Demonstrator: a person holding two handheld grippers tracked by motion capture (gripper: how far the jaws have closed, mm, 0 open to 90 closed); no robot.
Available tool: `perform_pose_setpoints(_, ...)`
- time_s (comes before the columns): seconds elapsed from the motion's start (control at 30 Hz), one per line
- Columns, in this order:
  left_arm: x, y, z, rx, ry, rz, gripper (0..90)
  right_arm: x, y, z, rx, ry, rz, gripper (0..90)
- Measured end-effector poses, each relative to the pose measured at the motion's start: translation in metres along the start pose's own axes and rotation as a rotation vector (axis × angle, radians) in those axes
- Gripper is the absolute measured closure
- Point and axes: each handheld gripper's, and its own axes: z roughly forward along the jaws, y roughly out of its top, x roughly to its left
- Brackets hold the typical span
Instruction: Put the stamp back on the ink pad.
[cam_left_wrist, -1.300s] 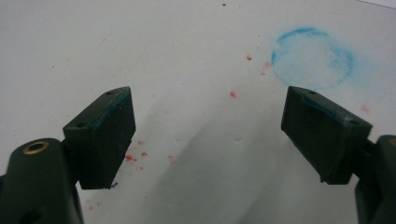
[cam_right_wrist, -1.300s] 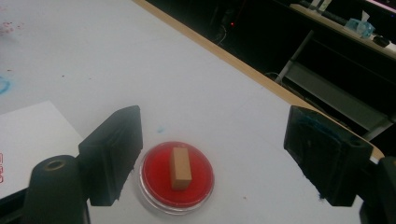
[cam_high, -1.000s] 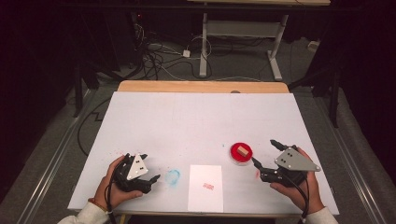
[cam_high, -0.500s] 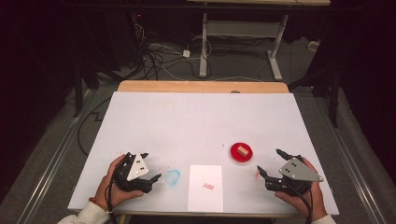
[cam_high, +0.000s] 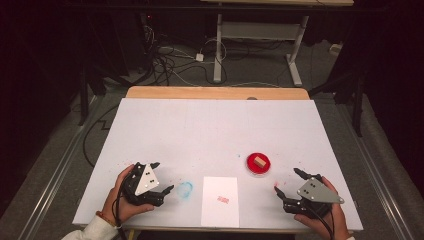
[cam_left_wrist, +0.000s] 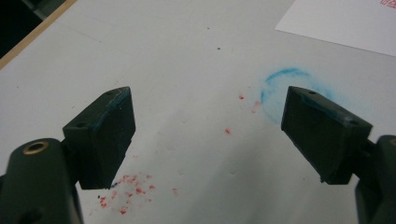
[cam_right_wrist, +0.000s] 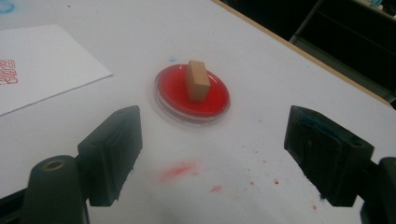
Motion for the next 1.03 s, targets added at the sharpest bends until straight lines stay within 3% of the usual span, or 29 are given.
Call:
perform_pose_setpoints(0.53, -0.0012, 0.0007, 0.0045, 0.014, -0.014, 0.006, 17.1, 0.0028, 0.0028, -0.0041, -0.043, 0.002, -0.008, 20.6)
perform_pose_setpoints(1.03, 0.0007, 0.0013, 0.0078, 0.018, -0.013, 0.008, 17.1, 0.0026, 0.003, -0.0021, -0.038, 0.007, -0.005, 20.6)
